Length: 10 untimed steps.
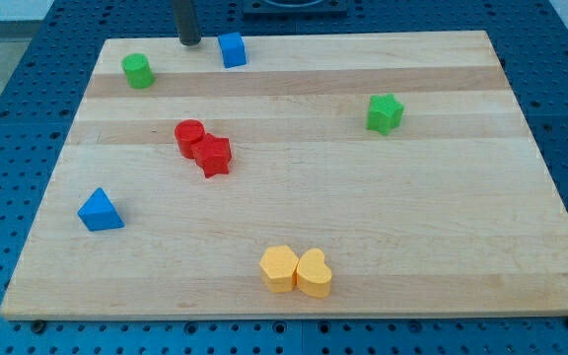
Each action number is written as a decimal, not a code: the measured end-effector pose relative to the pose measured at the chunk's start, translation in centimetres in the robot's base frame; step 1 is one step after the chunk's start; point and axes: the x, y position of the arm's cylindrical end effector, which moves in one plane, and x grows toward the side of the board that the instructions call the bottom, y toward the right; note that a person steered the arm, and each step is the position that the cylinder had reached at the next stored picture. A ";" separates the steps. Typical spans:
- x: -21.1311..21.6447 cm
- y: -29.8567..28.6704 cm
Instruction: Place the blue cube diagonal to the red blocks
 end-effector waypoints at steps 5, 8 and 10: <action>1.8 8.8; 3.6 6.6; 4.7 7.3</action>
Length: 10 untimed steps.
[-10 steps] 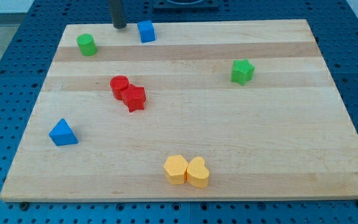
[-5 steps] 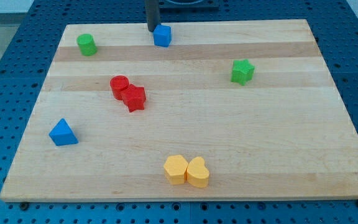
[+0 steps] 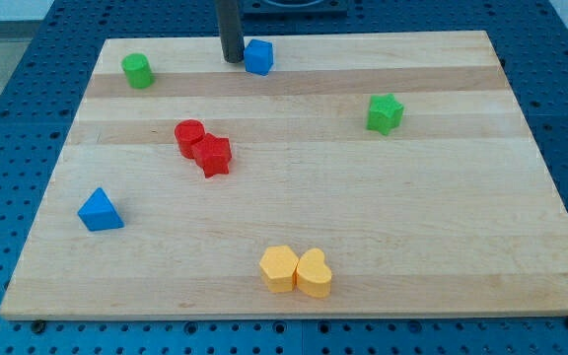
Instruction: Place the blue cube diagonal to the red blocks
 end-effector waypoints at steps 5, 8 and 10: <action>0.1 7.2; 2.9 2.8; 6.6 4.7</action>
